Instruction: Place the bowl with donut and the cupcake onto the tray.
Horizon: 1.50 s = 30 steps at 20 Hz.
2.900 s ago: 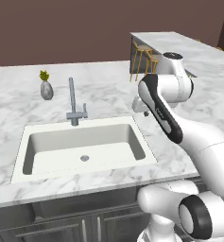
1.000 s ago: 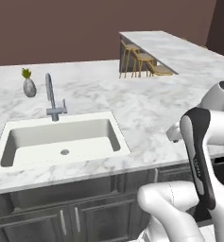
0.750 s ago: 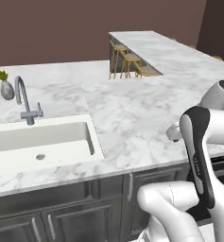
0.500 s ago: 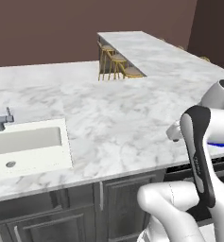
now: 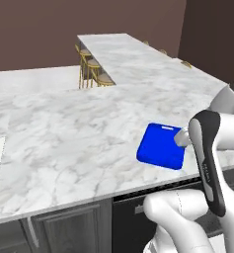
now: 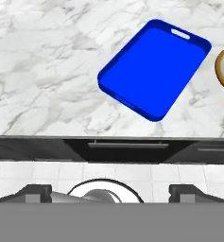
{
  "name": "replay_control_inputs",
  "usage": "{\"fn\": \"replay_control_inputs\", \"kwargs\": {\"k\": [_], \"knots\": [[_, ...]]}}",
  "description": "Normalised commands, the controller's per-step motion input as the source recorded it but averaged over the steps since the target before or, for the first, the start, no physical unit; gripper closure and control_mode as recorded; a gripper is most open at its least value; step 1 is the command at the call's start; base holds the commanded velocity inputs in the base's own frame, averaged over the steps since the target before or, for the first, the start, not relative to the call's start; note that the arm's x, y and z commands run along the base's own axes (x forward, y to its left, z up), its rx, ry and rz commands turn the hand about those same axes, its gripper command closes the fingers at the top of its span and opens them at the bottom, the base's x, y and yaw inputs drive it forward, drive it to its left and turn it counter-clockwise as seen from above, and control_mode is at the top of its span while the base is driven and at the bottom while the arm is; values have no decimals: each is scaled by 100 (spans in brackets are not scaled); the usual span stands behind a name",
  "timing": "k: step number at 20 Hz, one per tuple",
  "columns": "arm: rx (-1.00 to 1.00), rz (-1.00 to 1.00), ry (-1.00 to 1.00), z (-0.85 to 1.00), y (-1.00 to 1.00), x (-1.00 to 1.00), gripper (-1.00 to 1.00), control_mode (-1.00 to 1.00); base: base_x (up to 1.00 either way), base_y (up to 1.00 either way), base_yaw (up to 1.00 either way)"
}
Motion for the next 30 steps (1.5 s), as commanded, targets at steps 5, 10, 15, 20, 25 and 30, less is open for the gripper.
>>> {"fn": "replay_control_inputs", "kwargs": {"k": [5,10,15,20,25,30], "knots": [[0,0,0,0,0,0,-100,100,44,-100,-8],[0,0,0,0,0,0,-100,100,44,-97,-8],[0,0,0,0,0,0,-100,100,16,-35,-2],[-1,0,0,-2,3,1,-100,-100,0,0,0],[-7,2,0,-26,40,0,-100,-100,0,0,0],[-6,2,0,-35,64,4,-100,-100,0,0,0]]}}
